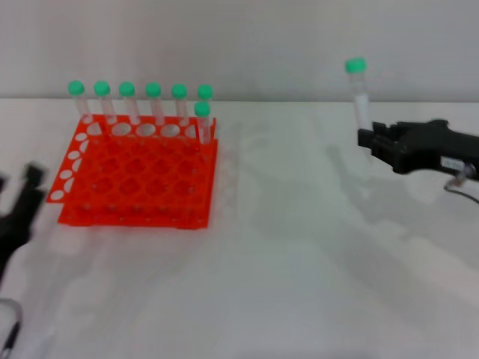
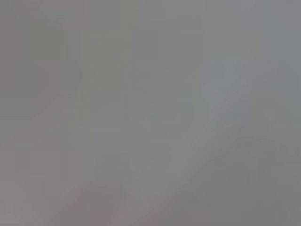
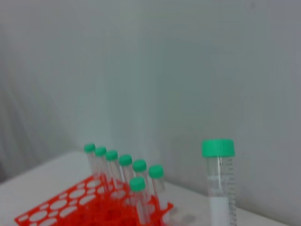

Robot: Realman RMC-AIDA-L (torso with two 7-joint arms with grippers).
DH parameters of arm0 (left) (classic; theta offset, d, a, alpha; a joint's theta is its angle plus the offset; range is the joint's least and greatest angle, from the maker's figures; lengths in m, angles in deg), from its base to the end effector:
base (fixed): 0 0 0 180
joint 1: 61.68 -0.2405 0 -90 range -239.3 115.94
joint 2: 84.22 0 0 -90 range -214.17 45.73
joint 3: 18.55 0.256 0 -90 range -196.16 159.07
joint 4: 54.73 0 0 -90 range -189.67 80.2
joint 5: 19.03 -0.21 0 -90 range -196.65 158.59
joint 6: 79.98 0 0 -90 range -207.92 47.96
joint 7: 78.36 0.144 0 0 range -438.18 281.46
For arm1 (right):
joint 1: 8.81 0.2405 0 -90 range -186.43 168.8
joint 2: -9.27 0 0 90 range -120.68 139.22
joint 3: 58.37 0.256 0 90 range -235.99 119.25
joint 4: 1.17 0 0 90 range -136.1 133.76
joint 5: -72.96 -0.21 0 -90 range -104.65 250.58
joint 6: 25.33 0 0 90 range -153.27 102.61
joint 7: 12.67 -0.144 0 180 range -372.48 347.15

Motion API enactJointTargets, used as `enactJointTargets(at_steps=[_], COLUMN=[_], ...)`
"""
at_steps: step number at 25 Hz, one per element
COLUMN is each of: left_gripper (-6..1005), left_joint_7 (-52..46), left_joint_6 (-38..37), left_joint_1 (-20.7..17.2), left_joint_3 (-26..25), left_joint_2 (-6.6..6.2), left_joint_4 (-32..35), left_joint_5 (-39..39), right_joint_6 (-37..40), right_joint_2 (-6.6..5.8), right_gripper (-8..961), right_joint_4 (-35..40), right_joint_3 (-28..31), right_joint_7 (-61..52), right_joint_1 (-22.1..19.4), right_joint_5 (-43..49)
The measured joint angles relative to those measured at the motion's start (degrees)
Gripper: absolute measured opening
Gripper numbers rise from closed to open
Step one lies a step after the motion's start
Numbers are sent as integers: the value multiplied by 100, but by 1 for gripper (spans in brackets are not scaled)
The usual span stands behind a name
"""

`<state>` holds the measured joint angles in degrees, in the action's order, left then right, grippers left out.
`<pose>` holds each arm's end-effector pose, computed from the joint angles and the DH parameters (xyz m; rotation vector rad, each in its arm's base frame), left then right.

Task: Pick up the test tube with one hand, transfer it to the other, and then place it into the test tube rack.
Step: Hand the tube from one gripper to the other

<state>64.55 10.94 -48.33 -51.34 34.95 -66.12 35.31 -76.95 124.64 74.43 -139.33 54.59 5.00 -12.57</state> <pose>-0.3191 0.2454 -0.0106 -1.5106 -0.7800 -1.3088 0.1979 0.3596 0.0357 -2.3479 0.7029 0.6330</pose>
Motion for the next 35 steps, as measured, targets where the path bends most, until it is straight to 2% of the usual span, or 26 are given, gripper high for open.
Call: enactJointTargets(at_steps=[1,2,8,10,14,19,23,29,35], left_gripper=[879,878,878,878,877,877,877,876,870], left_joint_7=[0,-1,-165,-274,-546,-816,-1125,-1144,-1136], left_joint_6=[9,34,-78,-194,-482,-701,-1202,-2056,-2472], left_joint_1=[35,161,982,1246,1691,2077,2483,2699,2797], left_joint_3=[1,1,0,1,1,1,-1,-38,-25], left_joint_2=[-1,-3,-8,-7,-7,-7,8,14,36], left_joint_4=[2,8,7,-1,-5,-18,-68,-527,-873], left_joint_5=[-86,-356,-1678,-2031,-2582,-3173,-3692,-3795,-3947], right_joint_6=[17,-72,-779,-1191,-1865,-2073,-2254,-2449,-2495], right_joint_2=[0,0,5,14,20,30,32,24,20], right_gripper=[203,204,208,209,212,215,218,222,226], right_joint_4=[-333,-1072,-3295,-4088,-4983,-5202,-5275,-5389,-5397], right_joint_3=[-7,-28,-248,-624,-1463,-1696,-1765,-1836,-1956], right_joint_7=[703,1954,4693,5926,7461,7581,7580,7575,7594], right_joint_1=[-95,-145,23,69,67,58,19,32,50], right_joint_5=[-637,-1719,-3886,-4809,-6246,-6402,-6411,-6368,-6347])
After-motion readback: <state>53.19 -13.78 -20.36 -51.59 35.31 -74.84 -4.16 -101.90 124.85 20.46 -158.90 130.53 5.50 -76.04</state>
